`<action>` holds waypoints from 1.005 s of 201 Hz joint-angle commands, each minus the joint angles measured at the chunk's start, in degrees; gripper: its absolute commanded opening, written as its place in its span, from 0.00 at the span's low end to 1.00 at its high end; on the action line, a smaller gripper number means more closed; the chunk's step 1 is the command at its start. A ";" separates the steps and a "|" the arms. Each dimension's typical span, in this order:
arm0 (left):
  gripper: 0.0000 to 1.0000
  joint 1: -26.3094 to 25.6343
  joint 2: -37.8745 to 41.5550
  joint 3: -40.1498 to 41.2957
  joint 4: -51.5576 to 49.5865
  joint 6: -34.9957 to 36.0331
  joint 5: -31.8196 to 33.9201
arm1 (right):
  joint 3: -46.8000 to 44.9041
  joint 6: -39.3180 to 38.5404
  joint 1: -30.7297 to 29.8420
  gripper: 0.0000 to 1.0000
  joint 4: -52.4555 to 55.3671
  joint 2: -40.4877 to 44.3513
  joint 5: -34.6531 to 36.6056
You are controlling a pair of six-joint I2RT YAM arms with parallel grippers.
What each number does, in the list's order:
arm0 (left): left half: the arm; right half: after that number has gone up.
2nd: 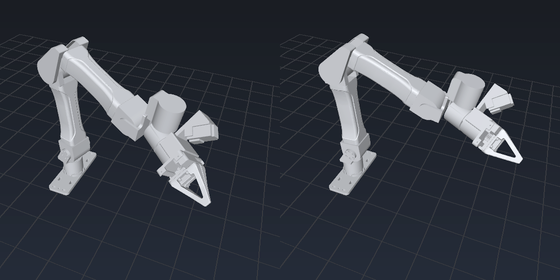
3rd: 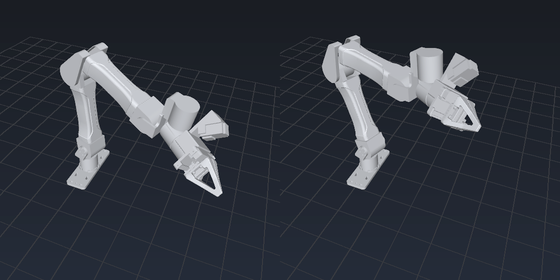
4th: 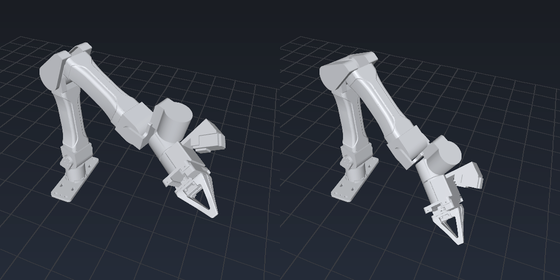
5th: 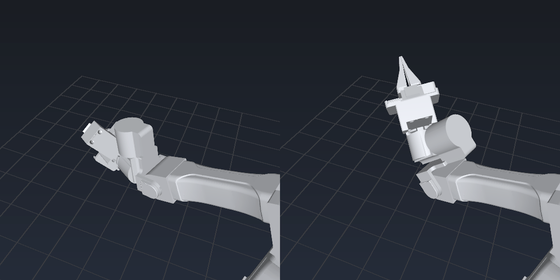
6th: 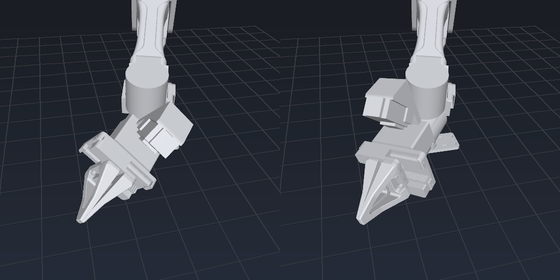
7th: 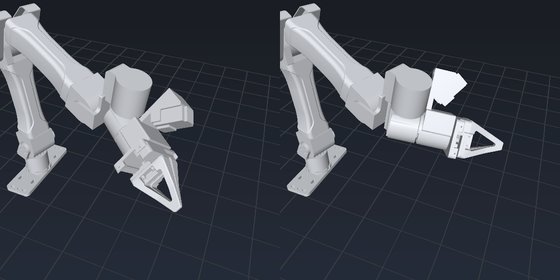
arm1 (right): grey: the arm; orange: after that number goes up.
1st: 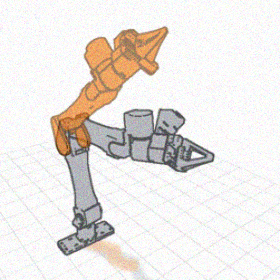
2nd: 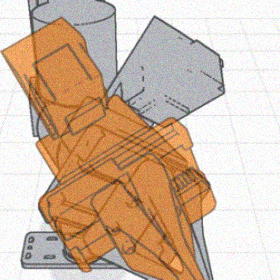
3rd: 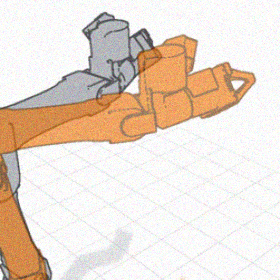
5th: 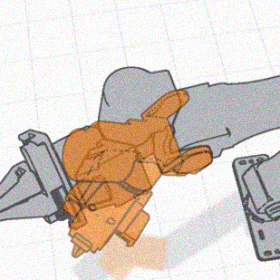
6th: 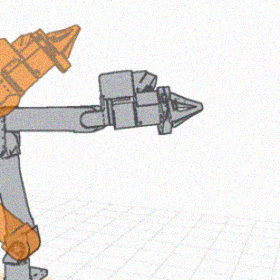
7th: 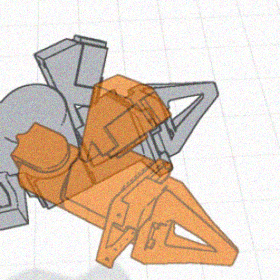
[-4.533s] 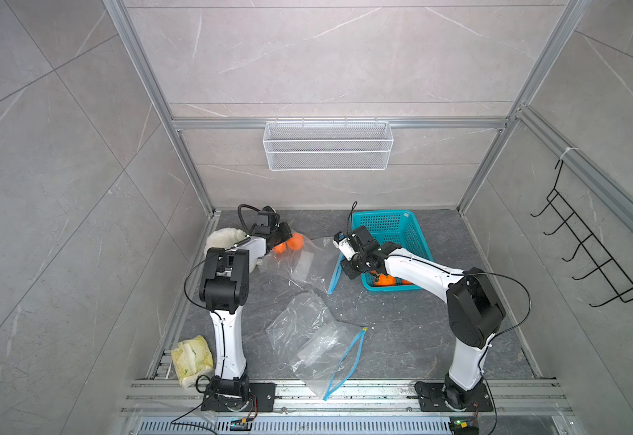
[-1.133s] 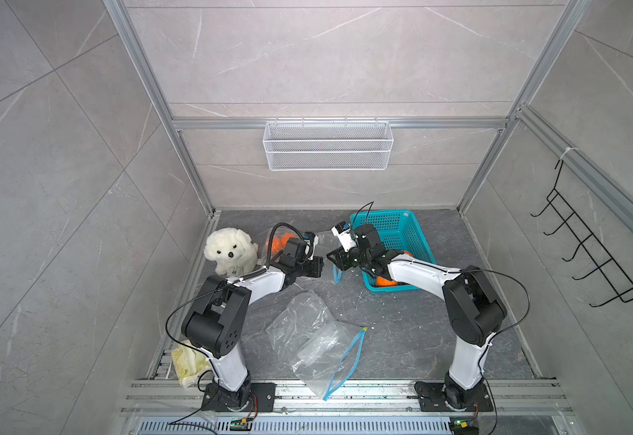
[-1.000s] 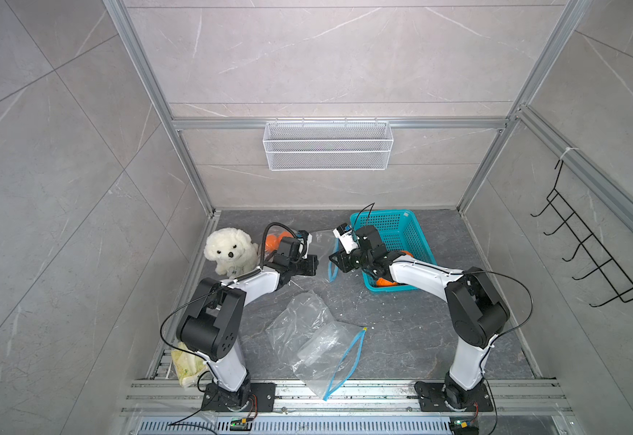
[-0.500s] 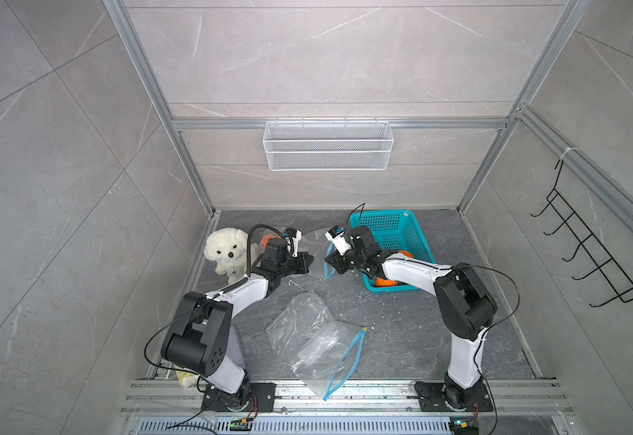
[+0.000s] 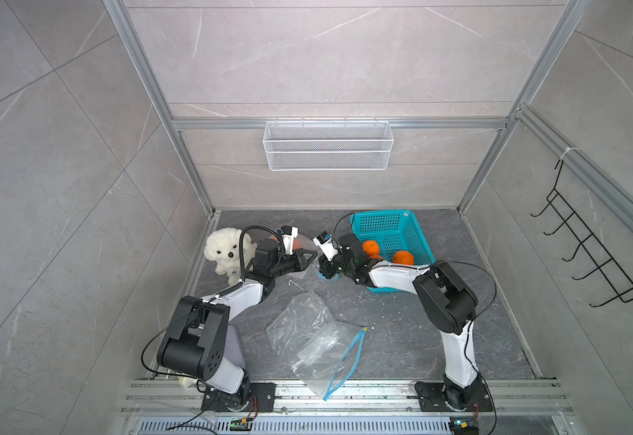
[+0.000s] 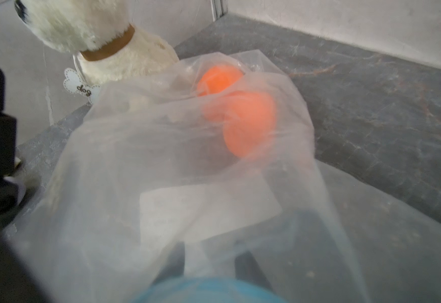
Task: Open the zip-top bag and take out the orange
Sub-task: Pick up the orange from the zipper food storage bag.
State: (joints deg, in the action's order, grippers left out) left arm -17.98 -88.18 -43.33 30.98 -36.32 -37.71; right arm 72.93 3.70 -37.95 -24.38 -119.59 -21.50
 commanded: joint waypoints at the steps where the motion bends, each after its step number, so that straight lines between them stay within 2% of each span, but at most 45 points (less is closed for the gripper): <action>1: 0.00 -0.03 0.09 0.53 8.38 -3.86 -6.71 | -0.24 2.88 0.77 0.44 -11.50 -2.99 -2.09; 19: 0.00 0.06 0.35 0.62 8.74 -4.40 -7.41 | 4.27 3.31 0.78 0.44 -2.96 -4.13 -1.86; 42: 0.01 0.11 3.00 0.42 6.77 -3.65 -7.10 | 6.14 5.22 0.72 0.44 1.38 -4.62 -2.78; 48: 0.10 0.13 4.28 0.20 5.28 -2.93 -6.16 | 6.22 5.52 0.71 0.44 1.87 -4.73 -3.06; 56: 0.27 0.14 6.14 -0.19 2.92 -1.86 -3.96 | 6.30 5.64 0.75 0.44 2.45 -4.75 -3.34; 62: 0.44 0.27 7.99 -0.60 -0.34 -0.62 -1.64 | 6.48 5.46 0.77 0.44 3.02 -4.70 -3.55; 78: 0.77 0.48 13.35 -0.80 -6.94 3.35 8.53 | 7.03 5.09 0.77 0.44 4.74 -4.73 -3.93; 95: 0.94 1.26 16.16 -1.80 -12.90 5.99 20.37 | 9.67 3.89 0.78 0.44 9.90 -5.42 -4.45; 120: 0.96 5.27 10.32 -7.24 -21.31 8.56 26.34 | 13.09 1.11 0.69 0.45 16.68 -6.50 -5.83; 132: 0.91 8.61 3.82 -10.26 -22.93 9.56 26.00 | 14.49 -0.07 0.68 0.45 19.15 -7.05 -6.09; 146: 0.80 11.38 -3.44 -12.12 -18.19 9.34 22.28 | 15.31 -0.92 0.54 0.45 20.89 -7.29 -6.41; 152: 0.75 11.52 -6.21 -13.62 -17.36 9.54 22.00 | 15.23 -1.02 0.44 0.45 20.97 -7.18 -5.96; 171: 0.73 10.70 -13.82 -19.59 -17.29 12.49 20.66 | 14.88 -1.22 -0.07 0.45 21.87 -6.82 -6.27; 181: 0.68 10.59 -17.08 -22.26 -18.09 12.47 19.09 | 14.22 -1.98 -0.70 0.44 22.63 -6.09 -5.53; 202: 0.65 10.16 -20.84 -23.39 -17.56 12.41 19.42 | 12.96 -3.38 -1.59 0.44 22.00 -4.61 -4.97</action>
State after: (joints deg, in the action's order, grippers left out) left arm -6.74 -107.53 -63.24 12.93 -26.41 -17.02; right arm 86.50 3.07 -37.93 -4.64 -125.34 -26.48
